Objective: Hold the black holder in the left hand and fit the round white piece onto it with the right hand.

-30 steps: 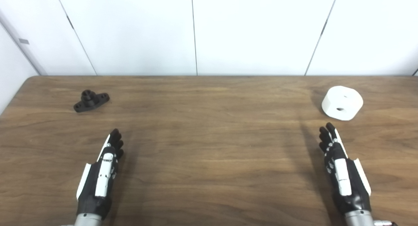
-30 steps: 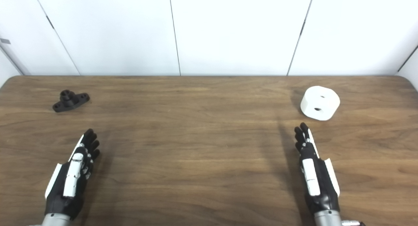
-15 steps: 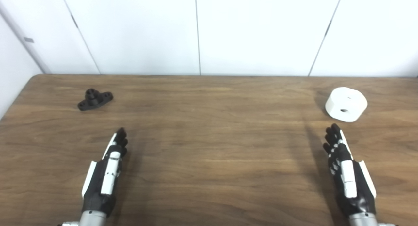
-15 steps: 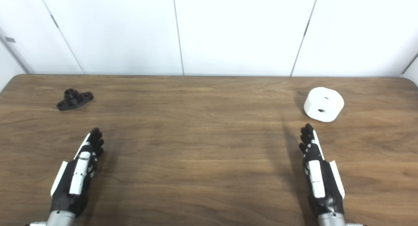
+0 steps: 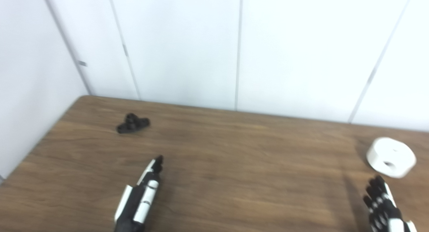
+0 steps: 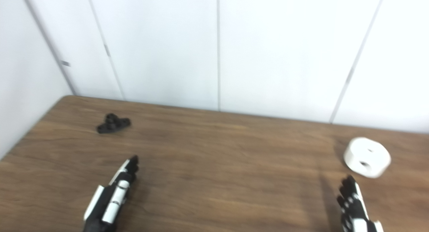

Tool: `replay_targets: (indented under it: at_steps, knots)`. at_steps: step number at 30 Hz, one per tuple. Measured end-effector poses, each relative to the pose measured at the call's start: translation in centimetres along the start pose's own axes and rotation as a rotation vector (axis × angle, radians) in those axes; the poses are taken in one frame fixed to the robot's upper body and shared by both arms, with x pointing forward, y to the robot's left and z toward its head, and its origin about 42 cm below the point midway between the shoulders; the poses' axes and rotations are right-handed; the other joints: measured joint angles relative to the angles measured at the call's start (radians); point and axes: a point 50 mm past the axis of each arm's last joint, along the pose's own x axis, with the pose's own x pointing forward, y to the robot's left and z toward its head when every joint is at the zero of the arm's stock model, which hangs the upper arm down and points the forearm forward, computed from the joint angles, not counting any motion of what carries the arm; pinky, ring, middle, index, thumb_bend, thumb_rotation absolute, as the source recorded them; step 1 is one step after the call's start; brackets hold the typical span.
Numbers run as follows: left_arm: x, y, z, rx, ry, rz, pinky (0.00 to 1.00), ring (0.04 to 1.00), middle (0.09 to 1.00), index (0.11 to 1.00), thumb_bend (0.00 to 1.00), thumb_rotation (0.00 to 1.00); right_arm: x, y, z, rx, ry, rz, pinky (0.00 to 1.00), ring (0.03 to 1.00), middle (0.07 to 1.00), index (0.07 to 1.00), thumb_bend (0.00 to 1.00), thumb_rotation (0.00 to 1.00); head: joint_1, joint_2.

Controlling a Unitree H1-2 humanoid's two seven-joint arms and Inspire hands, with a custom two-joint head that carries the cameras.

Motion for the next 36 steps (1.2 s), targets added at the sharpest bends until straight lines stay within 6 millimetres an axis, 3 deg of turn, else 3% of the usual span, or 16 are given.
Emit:
replay_targets:
  at_steps: [10, 25, 30, 36]
  knots:
    - [0.1, -0.4, -0.4, 0.013, -0.014, -0.003, 1.0, 0.993, 0.985, 0.959, 0.36, 0.84, 0.2, -0.4, 0.1, -0.059, -0.048, -0.006, 1.0, 0.984, 0.965, 0.989, 0.54, 1.0, 0.009, -0.028]
    - [0.1, -0.7, -0.4, 0.058, -0.011, -0.008, 1.0, 0.999, 0.992, 0.968, 0.32, 0.82, 0.3, -0.5, 0.1, -0.075, -0.054, -0.018, 1.0, 0.953, 0.912, 0.945, 0.57, 1.0, -0.008, -0.034]
    - [0.1, -0.6, -0.3, 0.056, -0.014, 0.006, 1.0, 1.0, 0.993, 0.965, 0.37, 0.72, 0.3, -0.6, 0.1, -0.082, -0.053, -0.021, 1.0, 0.943, 0.901, 0.936, 0.61, 1.0, -0.003, -0.037]
    - [0.2, 0.1, 1.0, 0.096, -0.006, 0.031, 0.96, 0.985, 0.985, 0.96, 0.38, 0.46, 0.3, -0.6, 0.1, -0.084, -0.053, -0.022, 1.0, 0.943, 0.898, 0.931, 0.65, 1.0, 0.005, -0.037]
